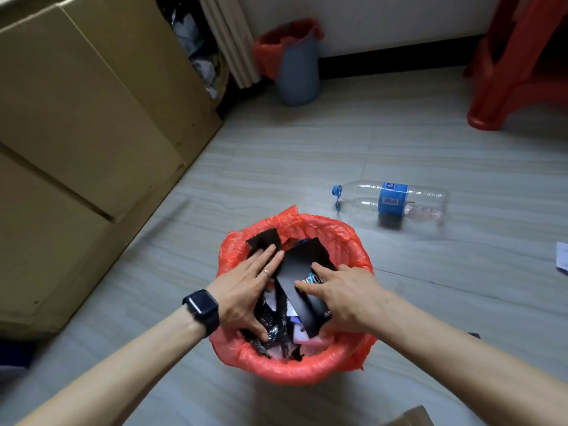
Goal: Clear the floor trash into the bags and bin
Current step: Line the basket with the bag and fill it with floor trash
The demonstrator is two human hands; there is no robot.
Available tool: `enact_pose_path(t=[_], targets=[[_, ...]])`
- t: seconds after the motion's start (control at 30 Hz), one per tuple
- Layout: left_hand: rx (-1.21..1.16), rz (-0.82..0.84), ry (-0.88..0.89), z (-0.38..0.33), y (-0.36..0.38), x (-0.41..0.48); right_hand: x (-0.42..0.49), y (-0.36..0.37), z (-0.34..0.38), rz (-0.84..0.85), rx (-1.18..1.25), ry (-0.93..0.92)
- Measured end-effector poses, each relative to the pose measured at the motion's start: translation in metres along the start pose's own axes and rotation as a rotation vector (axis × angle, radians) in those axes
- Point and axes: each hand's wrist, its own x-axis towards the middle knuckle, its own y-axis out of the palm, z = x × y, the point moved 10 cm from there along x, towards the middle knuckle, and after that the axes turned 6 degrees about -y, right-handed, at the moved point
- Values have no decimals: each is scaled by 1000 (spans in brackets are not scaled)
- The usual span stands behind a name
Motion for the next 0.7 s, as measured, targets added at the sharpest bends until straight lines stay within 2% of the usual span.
enact_pose_path(t=[0.13, 0.4, 0.47, 0.6, 0.7], targets=[[-22, 16, 17, -7, 29, 22, 18, 15, 3, 134, 14, 63], [116, 129, -10, -11, 31, 31, 24, 11, 13, 157, 48, 106], [123, 185, -44, -8, 18, 27, 15, 2, 11, 117, 65, 72], [226, 285, -79, -18, -25, 19, -16, -20, -2, -72, 152, -16], [318, 280, -42, -41, -70, 15, -49, -35, -27, -222, 263, -29]])
